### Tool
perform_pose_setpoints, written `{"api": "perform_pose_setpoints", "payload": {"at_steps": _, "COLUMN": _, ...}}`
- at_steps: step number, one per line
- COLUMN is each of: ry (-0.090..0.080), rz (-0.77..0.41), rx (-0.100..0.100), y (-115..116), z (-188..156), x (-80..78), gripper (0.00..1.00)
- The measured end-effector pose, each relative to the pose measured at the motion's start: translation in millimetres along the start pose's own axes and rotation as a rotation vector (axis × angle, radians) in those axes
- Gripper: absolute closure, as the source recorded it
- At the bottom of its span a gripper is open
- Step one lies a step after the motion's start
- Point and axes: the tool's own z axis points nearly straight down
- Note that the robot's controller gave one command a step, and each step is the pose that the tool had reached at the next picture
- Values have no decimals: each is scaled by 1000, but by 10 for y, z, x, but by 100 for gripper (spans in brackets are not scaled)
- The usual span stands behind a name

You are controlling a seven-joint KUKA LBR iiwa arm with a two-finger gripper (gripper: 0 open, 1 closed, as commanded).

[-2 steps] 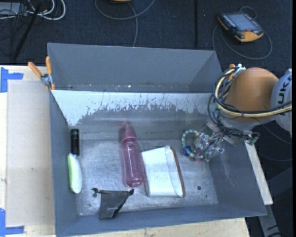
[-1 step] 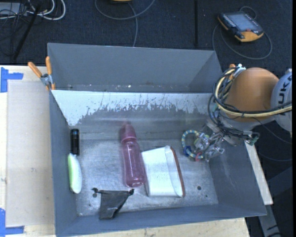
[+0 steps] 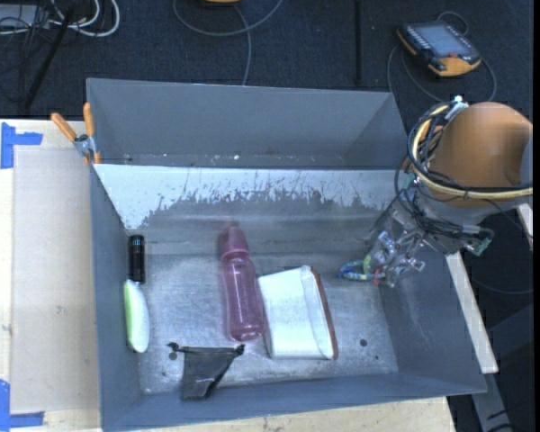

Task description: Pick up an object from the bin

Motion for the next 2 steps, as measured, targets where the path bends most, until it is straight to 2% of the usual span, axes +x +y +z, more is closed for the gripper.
{"api": "perform_pose_setpoints", "payload": {"at_steps": 1, "ry": -8, "rz": -15, "rx": 15, "y": 94, "z": -296, "x": -73, "gripper": 100}}
{"api": "perform_pose_setpoints", "payload": {"at_steps": 2, "ry": -4, "rz": -32, "rx": 7, "y": 37, "z": -1310, "x": 239, "gripper": 100}}
